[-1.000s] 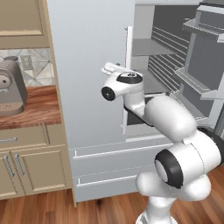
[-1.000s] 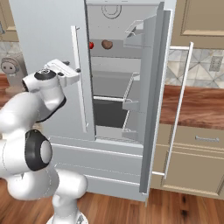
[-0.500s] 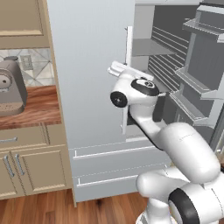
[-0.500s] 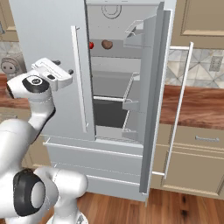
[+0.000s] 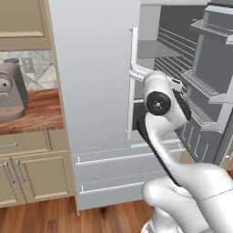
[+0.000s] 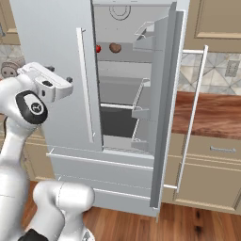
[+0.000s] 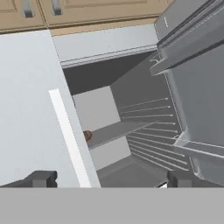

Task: Place the tomato in the correct fridge rack based on whether it is a fruit or vegetable. Finally, close the fridge door.

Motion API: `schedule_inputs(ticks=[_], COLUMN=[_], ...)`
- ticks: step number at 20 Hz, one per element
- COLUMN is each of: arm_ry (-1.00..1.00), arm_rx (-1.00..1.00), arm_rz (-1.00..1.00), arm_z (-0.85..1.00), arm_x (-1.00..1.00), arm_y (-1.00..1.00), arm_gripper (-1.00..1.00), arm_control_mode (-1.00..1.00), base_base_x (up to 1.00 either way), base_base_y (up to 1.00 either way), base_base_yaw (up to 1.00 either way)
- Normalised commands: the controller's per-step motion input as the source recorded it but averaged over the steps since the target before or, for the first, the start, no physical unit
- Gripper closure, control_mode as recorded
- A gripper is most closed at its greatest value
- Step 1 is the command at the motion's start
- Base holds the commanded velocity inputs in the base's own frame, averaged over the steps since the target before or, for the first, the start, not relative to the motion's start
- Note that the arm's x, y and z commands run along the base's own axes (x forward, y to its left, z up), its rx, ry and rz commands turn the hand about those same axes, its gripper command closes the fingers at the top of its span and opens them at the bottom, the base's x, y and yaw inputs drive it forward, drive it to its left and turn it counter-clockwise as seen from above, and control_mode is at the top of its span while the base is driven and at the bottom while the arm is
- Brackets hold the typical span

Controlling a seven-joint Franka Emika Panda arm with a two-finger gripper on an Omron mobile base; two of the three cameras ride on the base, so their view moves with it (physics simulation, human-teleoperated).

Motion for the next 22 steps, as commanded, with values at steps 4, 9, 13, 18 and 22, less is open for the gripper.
schedule_inputs(ticks=[4, 9, 13, 18, 22], arm_ry=[0.09, 0.12, 0.22, 0.2, 0.04], arm_rx=[0.0, 0.02, 0.03, 0.01, 0.0], arm_rz=[0.17, 0.12, 0.08, 0.06, -0.04], arm_z=[-0.11, -0.04, 0.04, 0.04, 0.0], arm_x=[-1.0, -1.0, -1.0, -1.0, -1.0], arm_y=[-0.21, -0.29, -0.27, -0.21, -0.27], arm_gripper=[-1.0, -1.0, -1.0, -1.0, -1.0], arm_control_mode=[-1.0, -1.0, -1.0, -1.0, -1.0], base_base_x=[0.0, 0.0, 0.0, 0.0, 0.0], base_base_y=[0.0, 0.0, 0.0, 0.0, 0.0], base_base_yaw=[0.0, 0.0, 0.0, 0.0, 0.0])
